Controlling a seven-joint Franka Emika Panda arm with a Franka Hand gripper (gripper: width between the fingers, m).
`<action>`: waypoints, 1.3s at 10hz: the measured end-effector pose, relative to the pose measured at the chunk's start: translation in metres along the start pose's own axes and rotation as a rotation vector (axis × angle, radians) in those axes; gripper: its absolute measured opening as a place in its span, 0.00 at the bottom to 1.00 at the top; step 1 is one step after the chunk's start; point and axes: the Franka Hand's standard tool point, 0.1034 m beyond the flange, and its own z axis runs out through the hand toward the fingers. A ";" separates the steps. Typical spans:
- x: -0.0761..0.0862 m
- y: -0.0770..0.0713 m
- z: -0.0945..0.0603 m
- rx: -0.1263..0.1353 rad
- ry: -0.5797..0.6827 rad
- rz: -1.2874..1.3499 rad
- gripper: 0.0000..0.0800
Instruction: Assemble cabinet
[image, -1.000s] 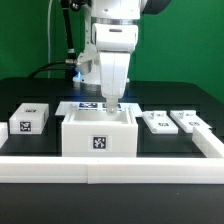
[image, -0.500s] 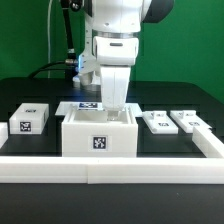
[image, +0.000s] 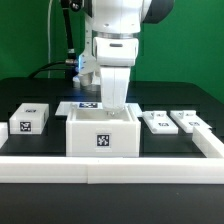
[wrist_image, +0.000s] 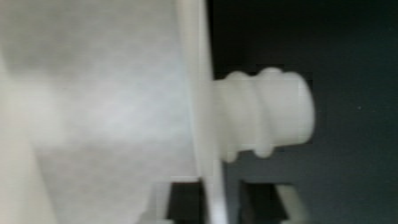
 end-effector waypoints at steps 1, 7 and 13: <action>0.000 0.001 -0.001 -0.003 0.000 0.000 0.07; 0.000 0.002 -0.001 -0.008 0.001 0.000 0.05; 0.041 0.041 -0.006 -0.044 0.013 0.009 0.05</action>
Offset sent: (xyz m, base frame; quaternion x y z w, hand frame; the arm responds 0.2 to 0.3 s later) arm 0.0000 0.0000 0.0000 0.0000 0.0000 0.0000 1.0000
